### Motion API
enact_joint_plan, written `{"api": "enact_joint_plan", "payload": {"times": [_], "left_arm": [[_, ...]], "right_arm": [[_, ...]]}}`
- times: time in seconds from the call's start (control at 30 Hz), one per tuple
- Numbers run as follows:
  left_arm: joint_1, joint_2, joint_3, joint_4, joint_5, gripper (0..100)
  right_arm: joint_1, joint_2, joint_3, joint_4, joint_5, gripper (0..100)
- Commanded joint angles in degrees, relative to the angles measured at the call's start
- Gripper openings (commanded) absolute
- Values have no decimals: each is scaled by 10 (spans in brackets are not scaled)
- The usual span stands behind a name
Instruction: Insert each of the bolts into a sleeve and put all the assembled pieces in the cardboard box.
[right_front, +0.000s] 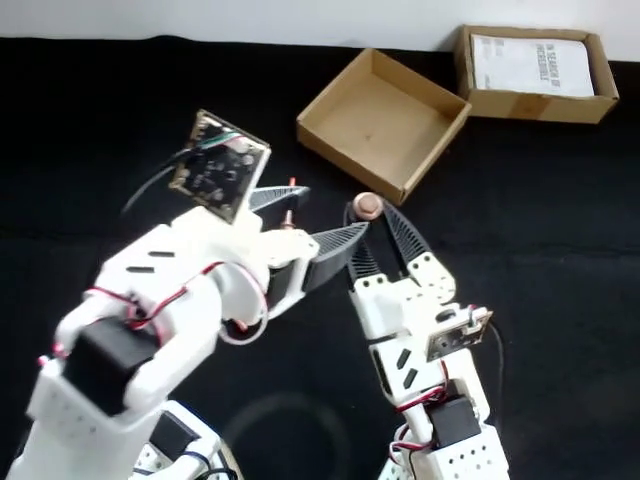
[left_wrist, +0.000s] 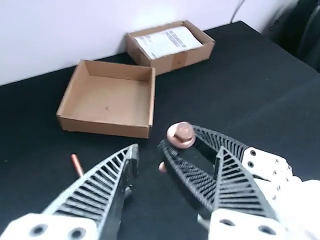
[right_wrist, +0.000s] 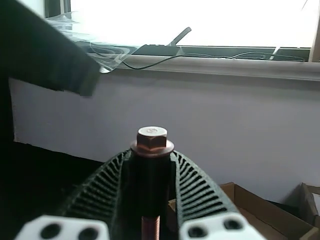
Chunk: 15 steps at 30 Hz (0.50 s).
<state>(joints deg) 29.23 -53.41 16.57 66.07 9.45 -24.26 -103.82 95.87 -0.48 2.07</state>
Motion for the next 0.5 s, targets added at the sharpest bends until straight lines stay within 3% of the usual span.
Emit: {"api": "enact_joint_plan", "payload": {"times": [0.0, 0.17, 0.47], "left_arm": [[-22, -8, -76, 58, -2, 245], [-101, -9, -130, 123, 0, 245], [-225, -94, -167, 191, -1, 245]], "right_arm": [[39, -12, 43, 0, 4, 6], [68, -7, -7, 6, 6, 6], [69, -6, -152, 124, 8, 6]]}}
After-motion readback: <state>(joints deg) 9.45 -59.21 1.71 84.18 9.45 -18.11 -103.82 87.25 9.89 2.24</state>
